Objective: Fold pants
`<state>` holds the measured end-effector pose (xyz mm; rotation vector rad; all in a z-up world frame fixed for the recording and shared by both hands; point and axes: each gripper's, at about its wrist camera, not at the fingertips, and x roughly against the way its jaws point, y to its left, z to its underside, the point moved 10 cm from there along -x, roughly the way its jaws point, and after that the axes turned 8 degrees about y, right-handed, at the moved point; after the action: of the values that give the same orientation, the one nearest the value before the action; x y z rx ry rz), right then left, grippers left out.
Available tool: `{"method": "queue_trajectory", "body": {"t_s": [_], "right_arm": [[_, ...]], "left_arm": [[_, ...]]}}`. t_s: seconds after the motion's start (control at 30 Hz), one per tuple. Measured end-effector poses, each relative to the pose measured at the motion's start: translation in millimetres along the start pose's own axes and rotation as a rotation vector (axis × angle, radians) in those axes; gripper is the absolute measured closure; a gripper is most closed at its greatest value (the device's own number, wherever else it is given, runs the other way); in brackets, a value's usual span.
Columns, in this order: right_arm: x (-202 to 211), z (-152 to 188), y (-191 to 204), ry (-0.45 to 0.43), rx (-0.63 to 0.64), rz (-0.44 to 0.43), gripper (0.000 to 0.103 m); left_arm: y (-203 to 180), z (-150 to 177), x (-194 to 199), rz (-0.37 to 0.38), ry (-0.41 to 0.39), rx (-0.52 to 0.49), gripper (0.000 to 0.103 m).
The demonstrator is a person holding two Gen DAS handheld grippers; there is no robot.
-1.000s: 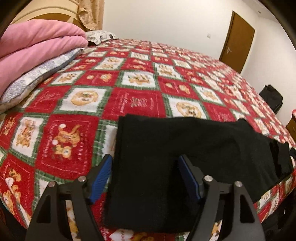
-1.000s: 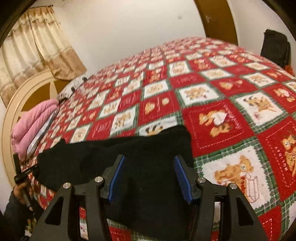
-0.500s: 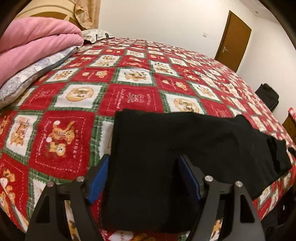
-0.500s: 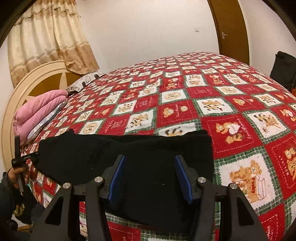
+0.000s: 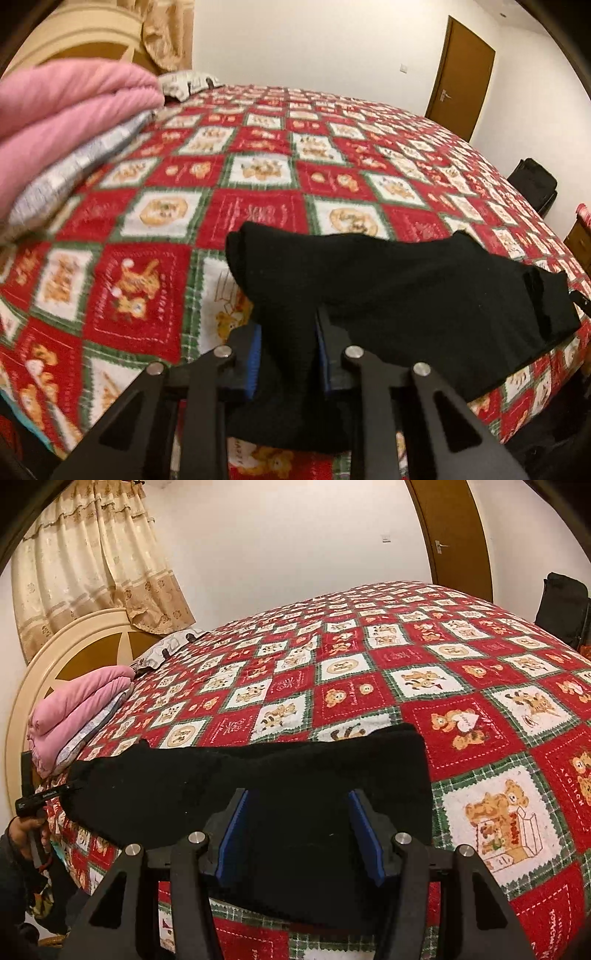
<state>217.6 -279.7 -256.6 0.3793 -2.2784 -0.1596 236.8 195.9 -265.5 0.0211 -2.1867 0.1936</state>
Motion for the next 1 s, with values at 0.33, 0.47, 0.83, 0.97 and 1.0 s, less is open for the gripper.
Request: {"method": "queue_trajectory", "body": {"t_s": [0.33, 0.47, 0.83, 0.97, 1.0], "right_arm": [[2.2, 1.8, -2.3, -0.002, -0.001, 0.002, 0.046], [7.7, -1.5, -2.4, -0.014, -0.004, 0.004, 0.046], [34.3, -6.5, -18.2, -0.037, -0.021, 0.041, 0.046], [41.9, -6.6, -41.1, -0.055, -0.062, 0.071, 0.046], [43.0, -7.0, -48.5, -0.060, -0.083, 0.077, 0.046]], "left_arm": [[-29.1, -25.2, 41.5, 0.188, -0.093, 0.053, 0.079], [-67.2, -33.8, 57.6, 0.292, -0.116, 0.033, 0.080], [-242.7, -55.0, 90.6, 0.502, -0.094, -0.180, 0.080], [-309.3, -59.7, 87.6, 0.556, -0.055, -0.257, 0.080], [-325.6, -60.3, 85.0, 0.568, -0.042, -0.277, 0.080]]}}
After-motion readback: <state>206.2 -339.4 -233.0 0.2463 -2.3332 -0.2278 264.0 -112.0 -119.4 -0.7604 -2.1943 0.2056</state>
